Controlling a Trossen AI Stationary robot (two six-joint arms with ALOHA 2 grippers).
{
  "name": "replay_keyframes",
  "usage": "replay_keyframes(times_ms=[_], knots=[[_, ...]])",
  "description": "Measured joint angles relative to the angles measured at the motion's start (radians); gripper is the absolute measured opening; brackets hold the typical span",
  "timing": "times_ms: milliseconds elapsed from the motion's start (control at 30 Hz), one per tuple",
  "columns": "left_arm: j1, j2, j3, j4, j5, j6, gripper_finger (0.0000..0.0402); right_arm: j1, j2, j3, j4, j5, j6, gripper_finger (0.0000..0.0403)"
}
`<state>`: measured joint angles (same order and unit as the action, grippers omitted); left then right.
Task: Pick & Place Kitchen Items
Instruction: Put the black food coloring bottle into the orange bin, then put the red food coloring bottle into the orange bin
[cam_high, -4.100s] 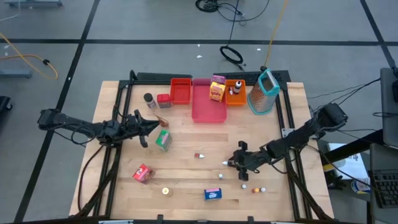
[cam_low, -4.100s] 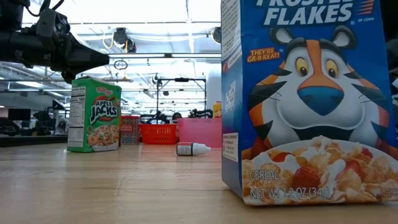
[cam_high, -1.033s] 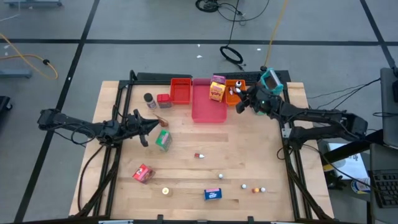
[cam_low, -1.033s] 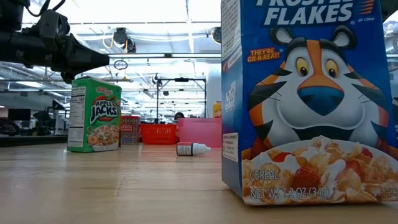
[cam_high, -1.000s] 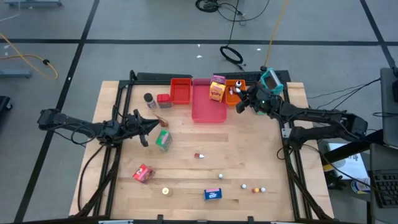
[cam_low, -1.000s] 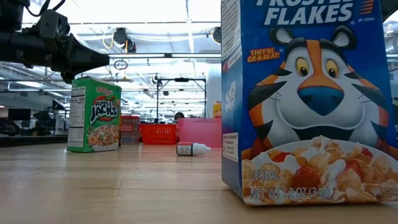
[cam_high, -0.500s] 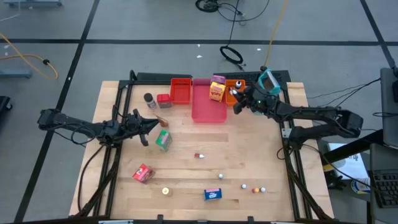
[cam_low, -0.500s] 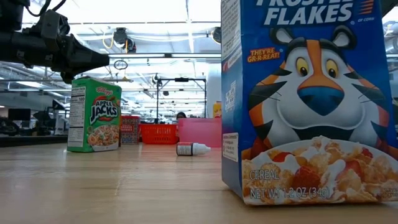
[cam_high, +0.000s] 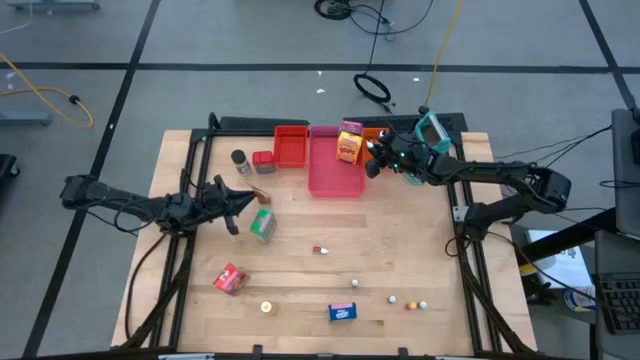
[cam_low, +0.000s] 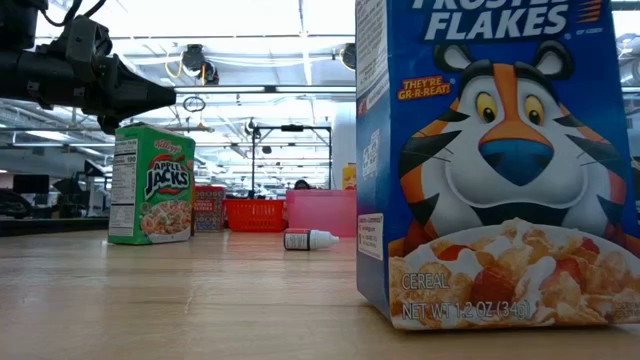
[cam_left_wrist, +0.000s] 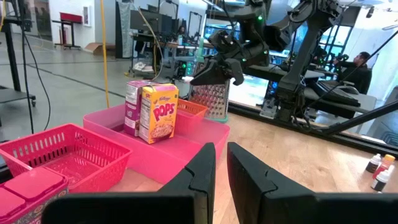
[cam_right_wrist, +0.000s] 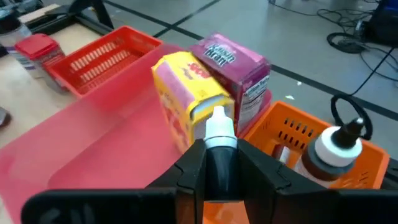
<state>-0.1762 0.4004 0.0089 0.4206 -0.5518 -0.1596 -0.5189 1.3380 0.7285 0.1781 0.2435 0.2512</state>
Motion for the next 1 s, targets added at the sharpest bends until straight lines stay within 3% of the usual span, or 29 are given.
replay_keyframes(times_ms=[167, 433, 700, 1000], knots=[[0.0, 0.0, 0.0, 0.0, 0.0, 0.001, 0.004, -0.012, 0.018, 0.027, -0.047, 0.067, 0.011, 0.0062], [0.0, 0.0, 0.0, 0.0, 0.0, 0.0, 0.004, -0.024, 0.051, 0.032, -0.065, 0.069, 0.024, 0.0062], [0.0, 0.0, 0.0, 0.0, 0.0, 0.0, 0.004, -0.045, 0.069, 0.033, -0.041, 0.071, 0.017, 0.0122], [0.0, 0.0, 0.0, 0.0, 0.0, 0.0, 0.004, -0.044, 0.069, 0.033, -0.011, 0.068, -0.002, 0.0116]])
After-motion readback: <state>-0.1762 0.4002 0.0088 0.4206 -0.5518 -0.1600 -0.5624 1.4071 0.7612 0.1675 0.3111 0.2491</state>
